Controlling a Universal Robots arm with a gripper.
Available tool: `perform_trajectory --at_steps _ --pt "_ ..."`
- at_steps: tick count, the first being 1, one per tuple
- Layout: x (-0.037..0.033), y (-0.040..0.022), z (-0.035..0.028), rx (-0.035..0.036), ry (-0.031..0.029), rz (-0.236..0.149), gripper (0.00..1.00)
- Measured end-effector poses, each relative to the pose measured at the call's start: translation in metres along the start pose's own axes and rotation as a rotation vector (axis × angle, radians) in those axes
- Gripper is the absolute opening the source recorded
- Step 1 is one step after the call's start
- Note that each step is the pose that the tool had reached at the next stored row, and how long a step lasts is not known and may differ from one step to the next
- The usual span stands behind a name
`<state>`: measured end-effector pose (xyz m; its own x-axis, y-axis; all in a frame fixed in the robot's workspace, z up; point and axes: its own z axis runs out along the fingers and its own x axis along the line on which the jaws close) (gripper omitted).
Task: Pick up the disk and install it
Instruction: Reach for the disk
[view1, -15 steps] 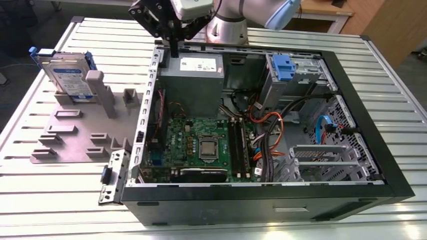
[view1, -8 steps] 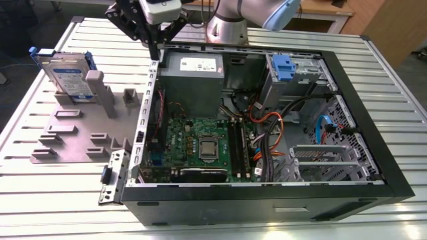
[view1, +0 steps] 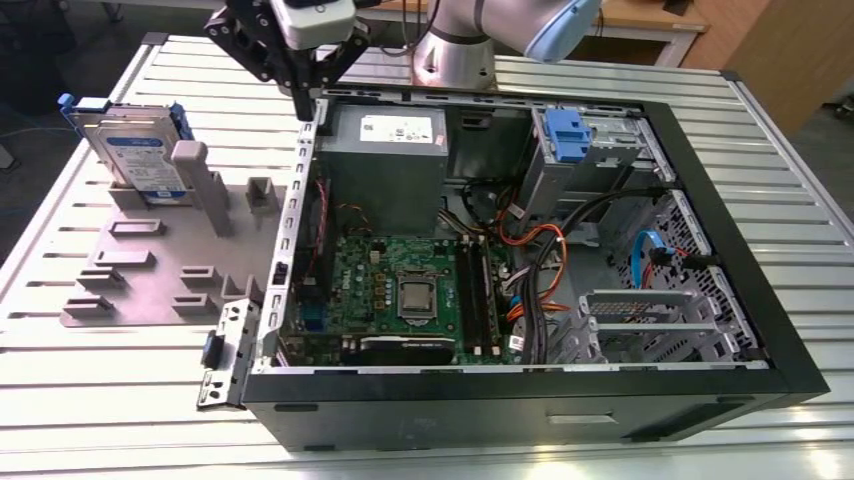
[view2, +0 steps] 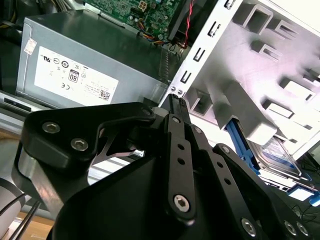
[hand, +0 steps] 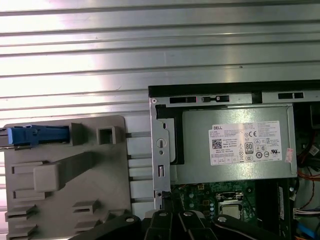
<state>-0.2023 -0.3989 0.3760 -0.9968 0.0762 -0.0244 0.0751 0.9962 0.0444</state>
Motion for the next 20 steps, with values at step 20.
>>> perform_trajectory --at_steps 20 --pt "0.0088 -0.0007 0.0015 0.0000 0.0000 0.000 0.11"
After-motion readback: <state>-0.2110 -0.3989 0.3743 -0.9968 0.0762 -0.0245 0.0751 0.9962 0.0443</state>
